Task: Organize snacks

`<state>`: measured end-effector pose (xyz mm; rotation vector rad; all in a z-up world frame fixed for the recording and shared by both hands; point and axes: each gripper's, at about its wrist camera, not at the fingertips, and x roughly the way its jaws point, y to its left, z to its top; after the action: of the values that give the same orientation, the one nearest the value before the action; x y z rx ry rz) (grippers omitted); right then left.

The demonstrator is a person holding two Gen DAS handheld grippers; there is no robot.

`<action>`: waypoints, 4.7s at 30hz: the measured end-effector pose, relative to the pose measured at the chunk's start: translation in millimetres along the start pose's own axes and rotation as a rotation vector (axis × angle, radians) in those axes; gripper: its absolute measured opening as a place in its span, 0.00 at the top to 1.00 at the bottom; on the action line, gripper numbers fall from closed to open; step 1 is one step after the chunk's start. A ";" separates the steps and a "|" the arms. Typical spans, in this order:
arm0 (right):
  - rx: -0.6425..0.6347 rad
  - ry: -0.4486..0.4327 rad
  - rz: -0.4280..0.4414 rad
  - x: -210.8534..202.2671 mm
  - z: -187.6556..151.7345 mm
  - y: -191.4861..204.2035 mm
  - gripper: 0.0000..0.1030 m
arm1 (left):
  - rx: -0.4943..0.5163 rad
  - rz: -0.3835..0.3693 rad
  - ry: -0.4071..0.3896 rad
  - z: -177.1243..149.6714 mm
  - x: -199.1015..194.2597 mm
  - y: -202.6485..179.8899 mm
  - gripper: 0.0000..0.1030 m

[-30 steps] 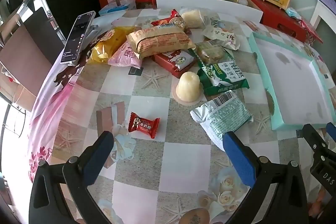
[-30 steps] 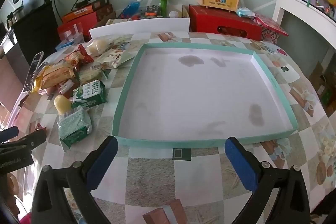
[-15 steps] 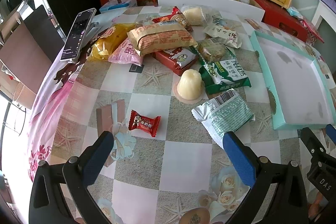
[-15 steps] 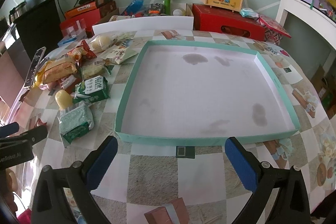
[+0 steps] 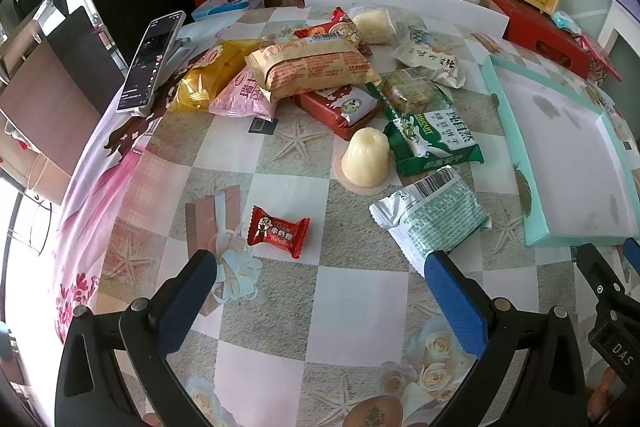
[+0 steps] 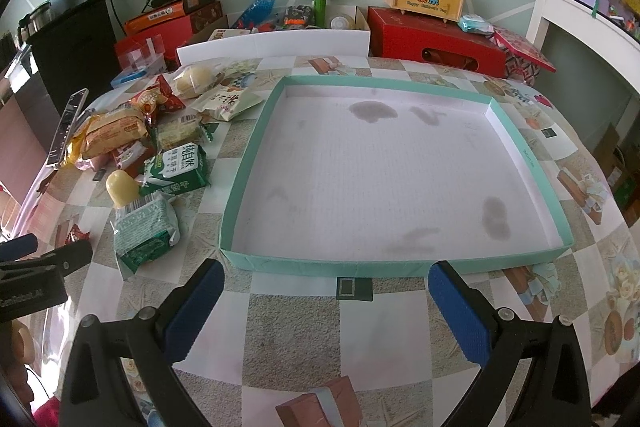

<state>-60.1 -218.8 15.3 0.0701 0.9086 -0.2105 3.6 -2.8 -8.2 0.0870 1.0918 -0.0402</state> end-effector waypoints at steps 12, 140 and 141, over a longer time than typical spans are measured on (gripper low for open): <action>0.001 0.000 0.000 0.4 -0.6 0.7 0.00 | -0.005 0.006 0.013 -0.2 2.5 1.2 0.00; -0.169 0.063 0.377 26.3 50.2 91.5 0.42 | -0.210 -0.140 0.057 56.2 -8.0 38.4 0.70; -0.161 0.054 0.372 24.4 52.7 87.5 0.42 | -0.207 -0.143 0.051 56.5 -9.7 37.0 0.70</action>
<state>13.7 -144.8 25.9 0.0945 0.9462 0.2115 51.9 28.9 28.1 -0.1763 1.1457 -0.0532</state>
